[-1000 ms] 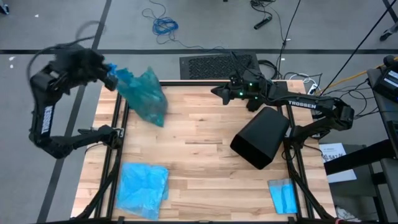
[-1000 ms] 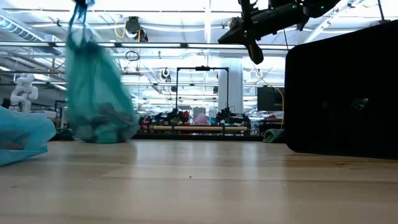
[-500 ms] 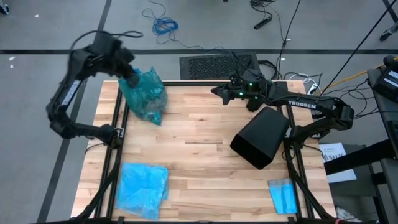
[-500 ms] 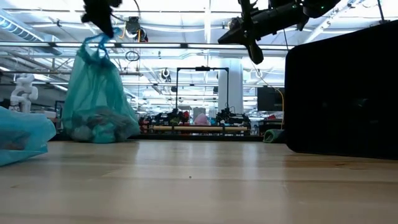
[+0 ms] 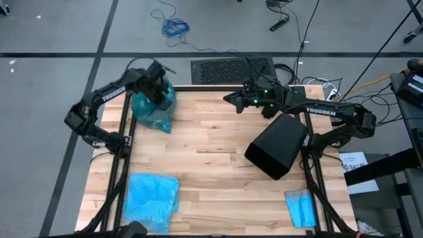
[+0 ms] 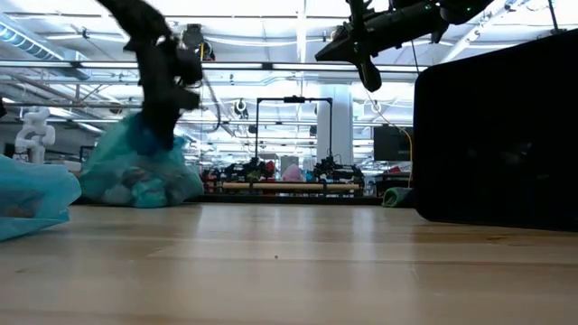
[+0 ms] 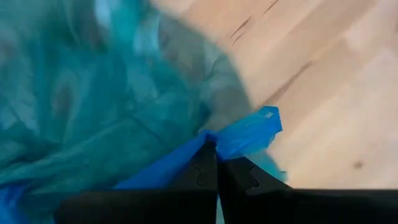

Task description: Place trash/remove bag and relplace

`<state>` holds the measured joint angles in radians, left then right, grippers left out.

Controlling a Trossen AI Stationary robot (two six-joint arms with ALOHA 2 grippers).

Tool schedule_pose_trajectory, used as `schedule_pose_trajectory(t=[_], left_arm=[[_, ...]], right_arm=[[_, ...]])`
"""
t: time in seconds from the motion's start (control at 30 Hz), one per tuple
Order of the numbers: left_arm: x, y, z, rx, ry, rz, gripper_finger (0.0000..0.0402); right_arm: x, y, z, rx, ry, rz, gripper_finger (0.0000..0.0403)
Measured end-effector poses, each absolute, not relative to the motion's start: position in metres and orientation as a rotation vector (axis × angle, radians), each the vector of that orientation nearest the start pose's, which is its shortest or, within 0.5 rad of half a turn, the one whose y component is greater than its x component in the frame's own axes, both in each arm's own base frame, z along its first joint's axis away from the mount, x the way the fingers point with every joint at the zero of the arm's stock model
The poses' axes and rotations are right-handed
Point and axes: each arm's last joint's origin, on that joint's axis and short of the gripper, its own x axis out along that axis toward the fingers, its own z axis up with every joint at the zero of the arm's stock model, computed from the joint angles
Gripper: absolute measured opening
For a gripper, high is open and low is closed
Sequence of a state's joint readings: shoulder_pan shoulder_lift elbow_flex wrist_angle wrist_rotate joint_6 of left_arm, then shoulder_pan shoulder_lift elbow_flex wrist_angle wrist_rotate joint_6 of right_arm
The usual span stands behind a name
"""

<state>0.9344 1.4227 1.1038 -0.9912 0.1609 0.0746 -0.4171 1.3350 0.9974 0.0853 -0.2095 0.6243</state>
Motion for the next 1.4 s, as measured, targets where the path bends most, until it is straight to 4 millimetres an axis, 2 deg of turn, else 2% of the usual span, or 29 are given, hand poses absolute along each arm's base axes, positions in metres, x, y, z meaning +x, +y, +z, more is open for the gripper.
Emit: schedule_pose_trajectory(t=[0.2,0.3,0.37,0.47,0.73,1.17,1.27,1.4], left_arm=[[0.136,0.190,0.195,-0.805,1.231,0.602,0.0000],[0.131,0.182,0.179,-0.869,1.231,0.555,0.0000],[0.130,0.179,0.176,-0.902,1.220,0.538,0.0000],[0.130,0.179,0.180,-0.898,1.194,0.532,0.0000],[0.128,0.176,0.211,-0.821,1.083,0.556,0.0000],[0.114,0.154,0.266,-0.749,0.949,0.596,0.0003],[0.111,0.150,0.271,-0.751,0.963,0.598,0.0027],[0.109,0.147,0.270,-0.784,1.000,0.584,0.0084]], right_arm=[[0.279,-0.117,0.310,0.698,0.183,-0.279,0.0000],[0.279,-0.117,0.310,0.696,0.183,-0.280,0.0000],[0.279,-0.117,0.310,0.696,0.183,-0.280,0.0000],[0.279,-0.117,0.310,0.695,0.183,-0.280,0.0000],[0.279,-0.117,0.310,0.694,0.184,-0.281,0.0000],[0.279,-0.117,0.310,0.693,0.183,-0.284,0.0000],[0.279,-0.117,0.310,0.693,0.183,-0.284,0.0000],[0.279,-0.117,0.310,0.687,0.185,-0.283,0.0000]])
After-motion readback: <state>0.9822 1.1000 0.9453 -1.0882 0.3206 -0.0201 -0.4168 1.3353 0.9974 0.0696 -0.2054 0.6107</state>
